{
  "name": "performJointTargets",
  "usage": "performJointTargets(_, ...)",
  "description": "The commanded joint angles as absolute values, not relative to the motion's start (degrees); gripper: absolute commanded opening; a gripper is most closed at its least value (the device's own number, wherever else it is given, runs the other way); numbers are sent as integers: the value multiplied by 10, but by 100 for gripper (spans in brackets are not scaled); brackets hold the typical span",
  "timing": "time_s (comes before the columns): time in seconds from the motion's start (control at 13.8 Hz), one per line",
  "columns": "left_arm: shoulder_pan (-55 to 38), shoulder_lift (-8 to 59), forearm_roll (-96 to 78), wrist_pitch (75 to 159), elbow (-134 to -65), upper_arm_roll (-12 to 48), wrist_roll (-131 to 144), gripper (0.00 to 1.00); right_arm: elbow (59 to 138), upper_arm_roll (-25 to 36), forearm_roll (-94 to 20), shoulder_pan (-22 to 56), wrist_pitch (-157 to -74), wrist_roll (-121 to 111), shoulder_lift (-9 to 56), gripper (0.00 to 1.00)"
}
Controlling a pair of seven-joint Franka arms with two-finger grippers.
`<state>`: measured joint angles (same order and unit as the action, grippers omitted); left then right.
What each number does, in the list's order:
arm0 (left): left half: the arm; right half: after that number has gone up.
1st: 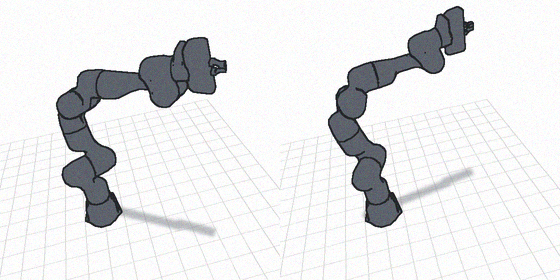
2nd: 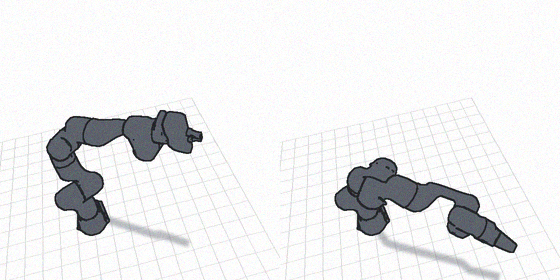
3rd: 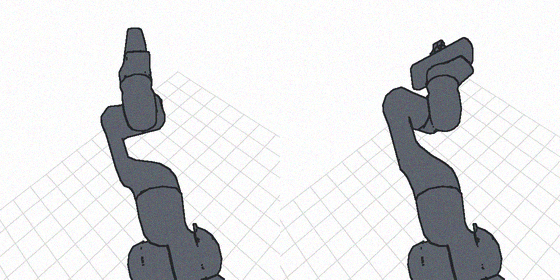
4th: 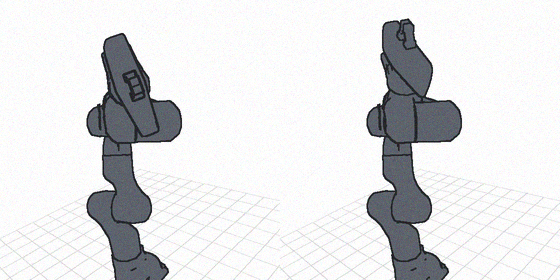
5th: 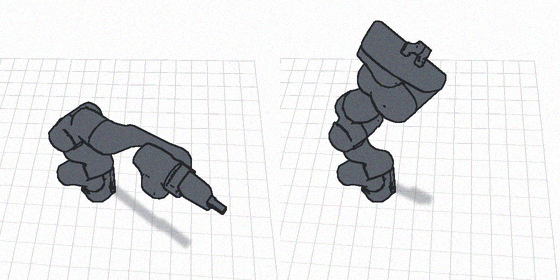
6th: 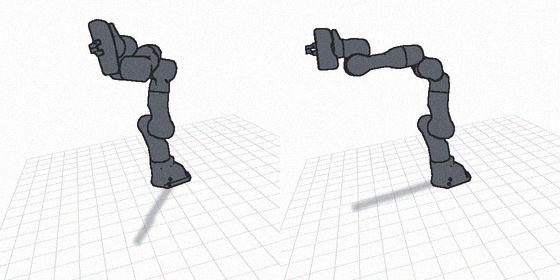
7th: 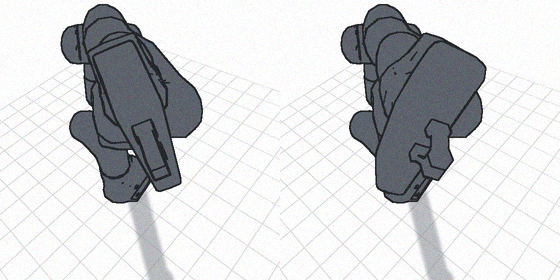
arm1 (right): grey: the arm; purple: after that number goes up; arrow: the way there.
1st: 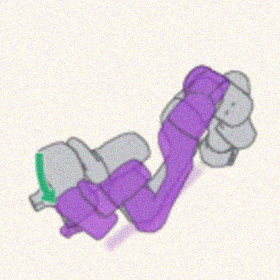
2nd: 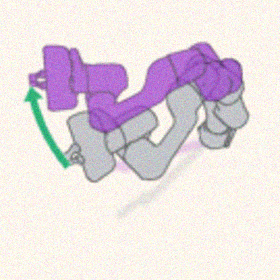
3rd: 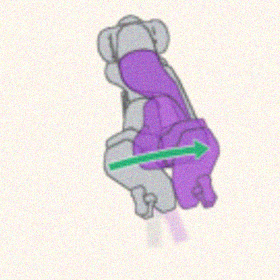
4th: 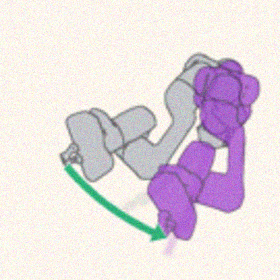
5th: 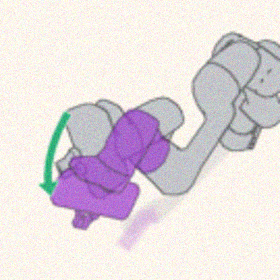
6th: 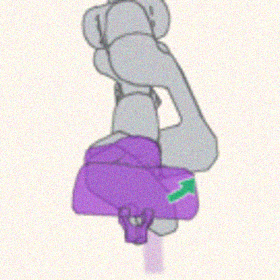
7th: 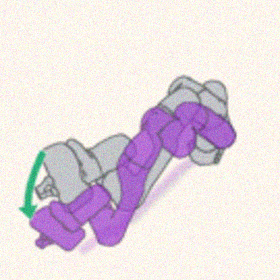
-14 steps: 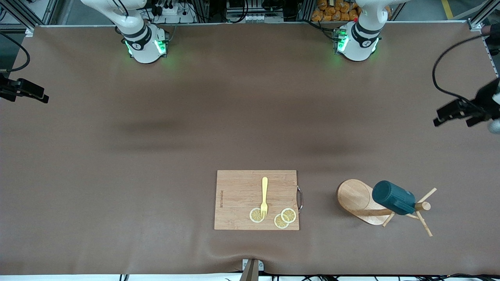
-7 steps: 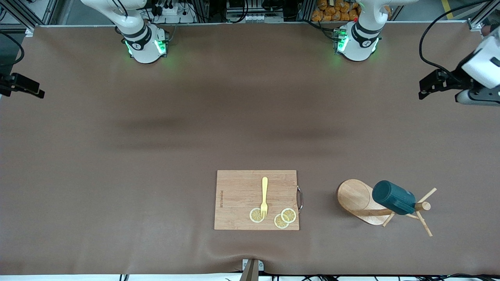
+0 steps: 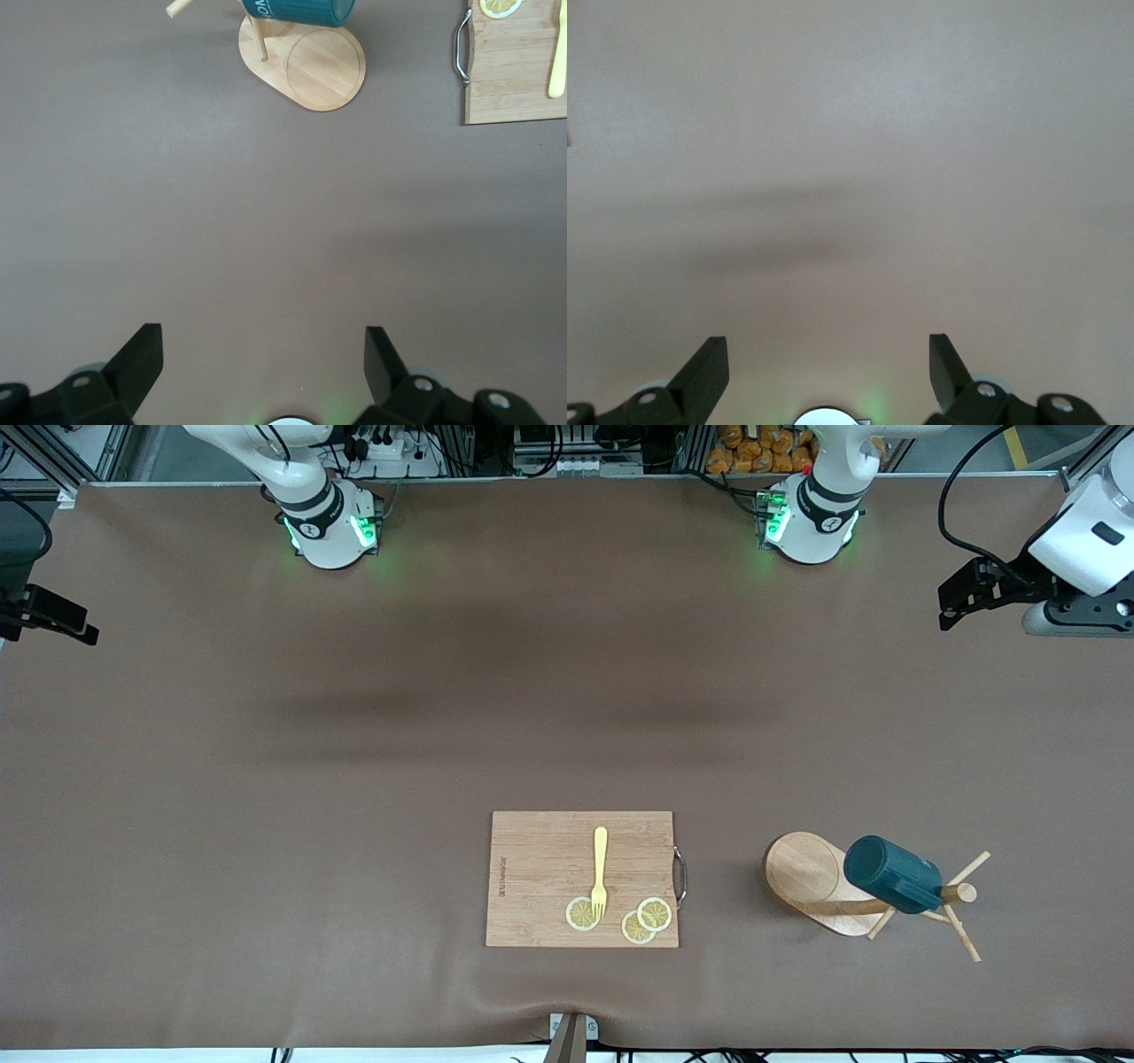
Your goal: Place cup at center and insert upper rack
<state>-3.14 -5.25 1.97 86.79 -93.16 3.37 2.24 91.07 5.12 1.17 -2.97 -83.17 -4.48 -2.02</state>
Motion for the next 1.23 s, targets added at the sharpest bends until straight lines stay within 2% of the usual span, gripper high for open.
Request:
performJointTargets(0.0,-22,-54,-20,860,-919,26,29,100,896,52,10,-27,-830,-40,-11,100)
performJointTargets(1.16,4,-42,25,857,-925,23,29,100,896,53,11,-31,-830,-40,-11,100)
